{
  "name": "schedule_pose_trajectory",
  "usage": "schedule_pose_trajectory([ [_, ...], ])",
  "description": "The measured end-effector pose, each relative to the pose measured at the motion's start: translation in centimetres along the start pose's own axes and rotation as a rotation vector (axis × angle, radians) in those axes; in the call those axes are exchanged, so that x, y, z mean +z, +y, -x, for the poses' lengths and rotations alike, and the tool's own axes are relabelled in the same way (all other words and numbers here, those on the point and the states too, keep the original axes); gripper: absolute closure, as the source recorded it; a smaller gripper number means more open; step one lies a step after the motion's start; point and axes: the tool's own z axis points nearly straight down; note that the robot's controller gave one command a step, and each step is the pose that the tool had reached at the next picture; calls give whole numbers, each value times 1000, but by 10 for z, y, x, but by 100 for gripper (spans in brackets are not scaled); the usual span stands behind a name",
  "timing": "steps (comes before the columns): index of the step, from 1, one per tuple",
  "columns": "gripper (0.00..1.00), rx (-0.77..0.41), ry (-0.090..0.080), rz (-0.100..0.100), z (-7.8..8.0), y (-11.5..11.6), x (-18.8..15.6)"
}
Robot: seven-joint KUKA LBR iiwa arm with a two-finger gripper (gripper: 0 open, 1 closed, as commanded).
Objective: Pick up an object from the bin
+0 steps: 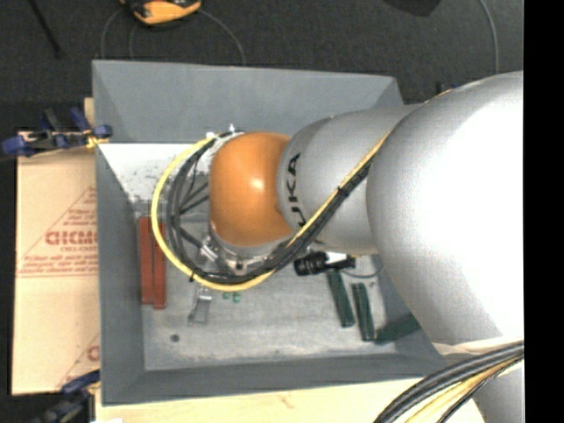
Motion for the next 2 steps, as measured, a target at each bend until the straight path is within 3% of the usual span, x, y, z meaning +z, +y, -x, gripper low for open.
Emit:
schedule_pose_trajectory([
  [1, 0, 74, -18, 9, 14, 13, -13],
  [2, 0, 36, -17, 6, 16, 17, -4],
])
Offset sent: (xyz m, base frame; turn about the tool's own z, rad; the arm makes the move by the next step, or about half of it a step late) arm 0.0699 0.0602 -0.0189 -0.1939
